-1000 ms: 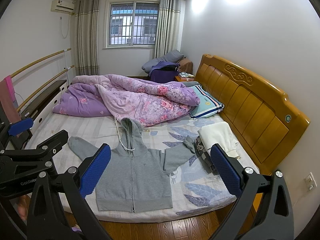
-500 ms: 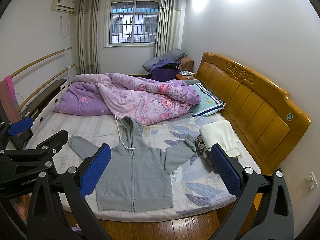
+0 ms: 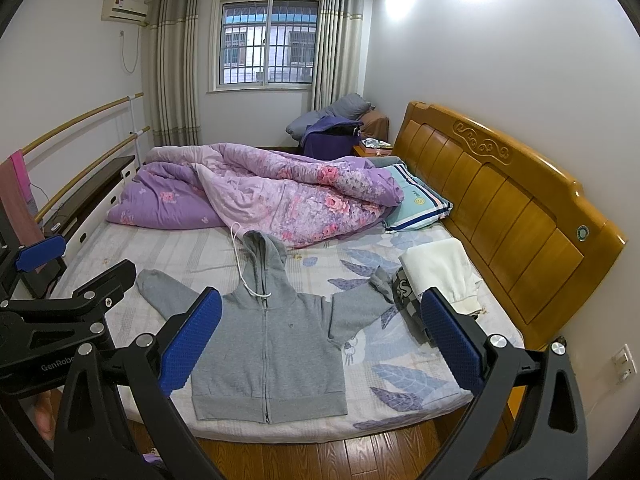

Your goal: Fold large clothes

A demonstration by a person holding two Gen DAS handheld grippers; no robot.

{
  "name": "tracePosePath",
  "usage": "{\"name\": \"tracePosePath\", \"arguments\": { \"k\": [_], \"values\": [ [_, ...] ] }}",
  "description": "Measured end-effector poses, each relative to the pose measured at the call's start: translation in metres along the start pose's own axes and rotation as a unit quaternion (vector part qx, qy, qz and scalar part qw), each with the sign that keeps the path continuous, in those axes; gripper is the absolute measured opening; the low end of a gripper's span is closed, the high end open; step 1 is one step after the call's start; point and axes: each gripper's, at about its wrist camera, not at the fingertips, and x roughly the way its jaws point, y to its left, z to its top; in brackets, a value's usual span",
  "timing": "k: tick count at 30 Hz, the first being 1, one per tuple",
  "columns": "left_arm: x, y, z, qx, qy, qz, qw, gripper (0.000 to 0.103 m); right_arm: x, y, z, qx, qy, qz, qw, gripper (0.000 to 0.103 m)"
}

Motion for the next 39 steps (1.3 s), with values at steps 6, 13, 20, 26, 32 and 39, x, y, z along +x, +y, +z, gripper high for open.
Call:
{"name": "tracePosePath", "arguments": {
  "k": [6,13,20,26,32,39],
  "values": [
    [0.000,0.000,0.001,0.000,0.002,0.000,1.0000,0.098,0.002,0.001,0.000,0.001,0.002,0.002,1.000,0.096],
    [0.011,0.010,-0.012,-0.002,0.007,0.004,1.0000,0.098,0.012,-0.005,0.000,0.000,0.007,0.007,1.000,0.096],
    [0.012,0.006,-0.009,-0.001,0.017,0.009,0.9998,0.098,0.019,-0.013,0.004,-0.001,0.015,0.012,1.000,0.096],
    [0.019,-0.006,-0.003,0.000,0.027,0.014,0.9995,0.098,0.026,-0.022,0.005,-0.001,0.023,0.017,1.000,0.096],
    [0.026,-0.018,0.005,0.001,0.036,0.018,0.9992,0.098,0.035,-0.033,0.008,-0.002,0.030,0.021,0.999,0.096],
    [0.036,-0.033,0.014,0.000,0.045,0.021,0.9987,0.098,0.045,-0.044,0.010,-0.005,0.037,0.026,0.999,0.096]
  ]
}}
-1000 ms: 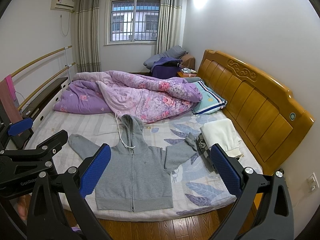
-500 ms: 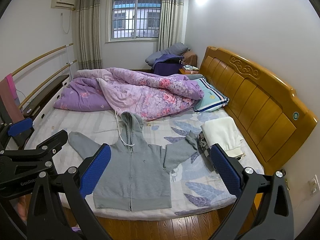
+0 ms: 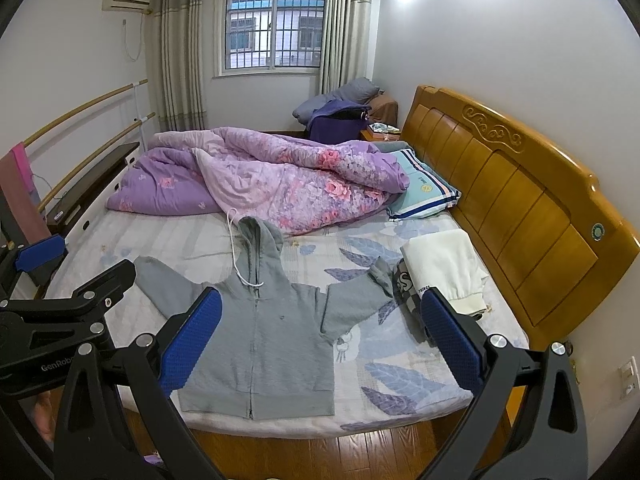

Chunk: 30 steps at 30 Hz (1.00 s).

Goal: Fold large clothes
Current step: 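Move both tools down toward the grey hoodie's hood and body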

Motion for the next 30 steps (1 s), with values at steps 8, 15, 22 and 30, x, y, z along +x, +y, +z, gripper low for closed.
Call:
{"name": "tracePosePath", "arguments": {
  "k": [8,15,22,30],
  "values": [
    [0.030,0.003,0.016,-0.006,0.023,0.010,0.9997,0.098,0.032,0.007,0.010,-0.007,0.019,0.013,1.000,0.096],
    [0.085,0.039,0.029,-0.015,0.056,0.013,0.9982,0.098,0.092,0.036,0.027,-0.013,0.053,0.021,0.998,0.096],
    [0.172,0.100,0.049,-0.015,0.096,-0.001,0.9952,0.098,0.168,0.086,0.053,-0.020,0.093,0.018,0.995,0.096],
    [0.283,0.155,0.050,-0.018,0.172,-0.024,0.9846,0.098,0.272,0.129,0.061,-0.012,0.169,0.015,0.985,0.096]
  ]
}}
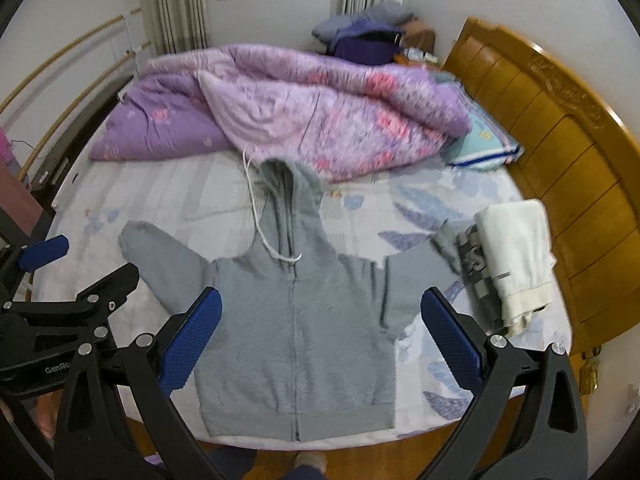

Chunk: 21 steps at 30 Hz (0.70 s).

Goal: Fold large clothes
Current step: 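Move both tools down toward the grey hoodie's hood and body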

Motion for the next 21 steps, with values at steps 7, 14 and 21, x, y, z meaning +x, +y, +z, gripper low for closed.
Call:
{"name": "tracePosePath", "arguments": {
  "k": [7,14,21],
  "values": [
    [0.096,0.030,0.017,-0.038,0.069,0.006,0.9969,0.098,0.083,0.012,0.023,-0.008,0.053,0.007,0.999,0.096],
    [0.196,0.060,0.028,-0.114,0.129,0.021,0.9848,0.098,0.187,0.016,0.055,-0.042,0.096,0.028,0.994,0.096],
    [0.289,0.066,0.052,-0.140,0.154,0.025,0.9779,0.098,0.275,0.017,0.082,-0.046,0.107,0.030,0.993,0.096]
  ]
}}
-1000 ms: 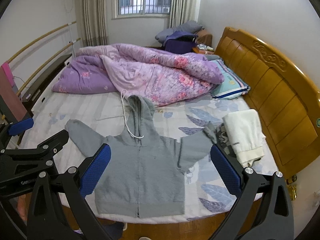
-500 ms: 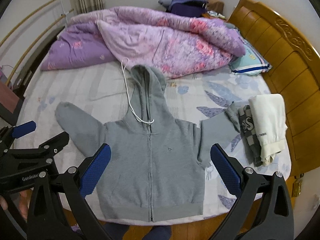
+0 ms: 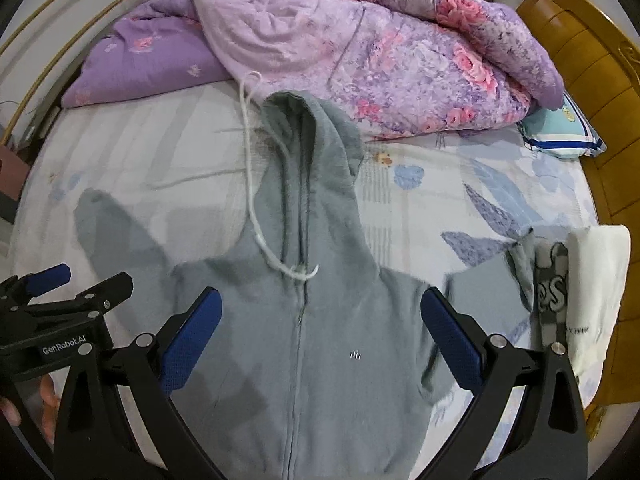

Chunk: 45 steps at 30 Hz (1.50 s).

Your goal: Fold large clothes

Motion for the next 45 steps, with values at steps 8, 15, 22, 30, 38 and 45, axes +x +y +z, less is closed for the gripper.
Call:
{"name": "tracePosePath", "arguments": {
  "k": [8,15,22,30,38,45],
  "values": [
    [0.102,-0.030,0.070,0.005,0.007,-0.011,0.9999,0.098,0.101,-0.027,0.052,0.043,-0.013,-0.012,0.999,0.096],
    [0.189,-0.060,0.111,-0.016,0.006,-0.027,0.9995,0.098,0.174,-0.071,0.053,0.147,0.016,0.008,0.989,0.095],
    [0.257,-0.079,0.118,-0.023,0.036,-0.030,0.9986,0.062,0.202,-0.099,0.028,0.180,0.036,0.009,0.983,0.095],
    [0.250,-0.068,0.132,-0.051,0.029,-0.098,0.9934,0.061,0.210,-0.101,0.028,0.172,0.033,0.019,0.984,0.095],
    [0.263,-0.094,0.134,0.009,0.011,-0.077,0.9970,0.036,0.209,-0.097,0.039,0.163,0.020,0.015,0.986,0.095],
    [0.249,-0.056,0.115,-0.015,-0.010,-0.120,0.9926,0.006,0.216,-0.080,0.050,0.133,0.011,0.041,0.990,0.078]
  ]
}}
